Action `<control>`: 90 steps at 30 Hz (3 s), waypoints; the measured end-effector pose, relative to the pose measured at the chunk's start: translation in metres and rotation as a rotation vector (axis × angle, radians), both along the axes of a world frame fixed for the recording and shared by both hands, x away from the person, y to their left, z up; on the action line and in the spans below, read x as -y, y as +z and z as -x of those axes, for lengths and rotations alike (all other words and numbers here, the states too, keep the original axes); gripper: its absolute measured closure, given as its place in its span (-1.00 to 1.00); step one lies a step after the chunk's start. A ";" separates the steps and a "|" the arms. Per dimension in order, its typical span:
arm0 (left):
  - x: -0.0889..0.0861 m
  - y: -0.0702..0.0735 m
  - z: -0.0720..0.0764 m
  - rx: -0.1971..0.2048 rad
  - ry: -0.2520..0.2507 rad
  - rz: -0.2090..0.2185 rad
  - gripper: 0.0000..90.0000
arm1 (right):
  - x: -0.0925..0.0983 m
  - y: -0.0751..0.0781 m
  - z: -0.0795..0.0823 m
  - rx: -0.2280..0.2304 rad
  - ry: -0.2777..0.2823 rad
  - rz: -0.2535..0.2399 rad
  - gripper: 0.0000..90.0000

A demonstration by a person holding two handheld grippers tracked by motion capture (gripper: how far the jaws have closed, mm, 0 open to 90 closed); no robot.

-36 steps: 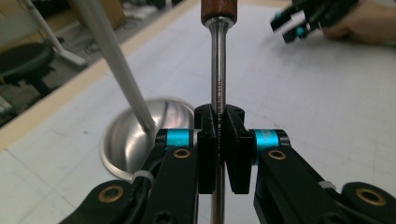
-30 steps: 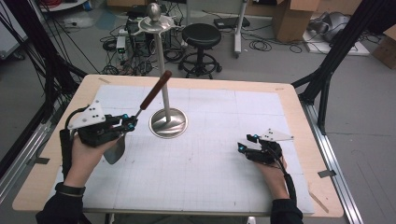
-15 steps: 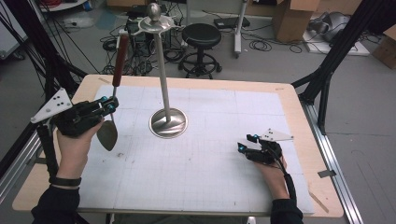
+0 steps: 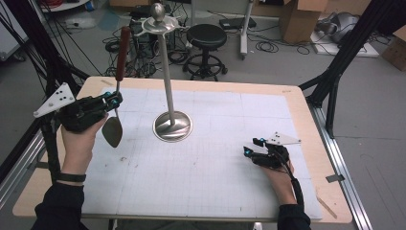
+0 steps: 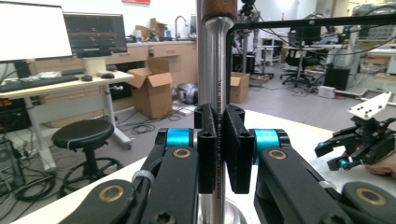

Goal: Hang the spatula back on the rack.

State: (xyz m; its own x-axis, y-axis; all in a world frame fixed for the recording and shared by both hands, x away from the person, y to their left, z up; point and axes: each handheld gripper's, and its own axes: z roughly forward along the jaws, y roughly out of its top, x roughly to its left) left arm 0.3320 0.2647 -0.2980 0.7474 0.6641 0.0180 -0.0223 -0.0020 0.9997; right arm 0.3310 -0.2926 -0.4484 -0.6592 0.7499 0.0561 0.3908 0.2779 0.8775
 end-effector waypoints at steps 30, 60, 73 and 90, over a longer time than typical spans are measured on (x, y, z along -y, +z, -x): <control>0.020 -0.005 -0.022 0.007 0.015 -0.037 0.87 | 0.000 0.000 0.000 0.002 0.002 0.005 -0.05; 0.039 -0.013 -0.035 0.008 0.100 -0.075 0.86 | -0.001 0.000 0.000 -0.003 0.008 0.006 -0.05; 0.049 -0.012 -0.038 0.003 0.108 -0.111 0.84 | -0.001 0.000 0.000 -0.002 0.009 0.009 -0.05; 0.017 -0.041 -0.016 -0.101 0.055 -0.033 -0.39 | 0.000 0.000 0.000 0.001 0.006 0.003 -0.10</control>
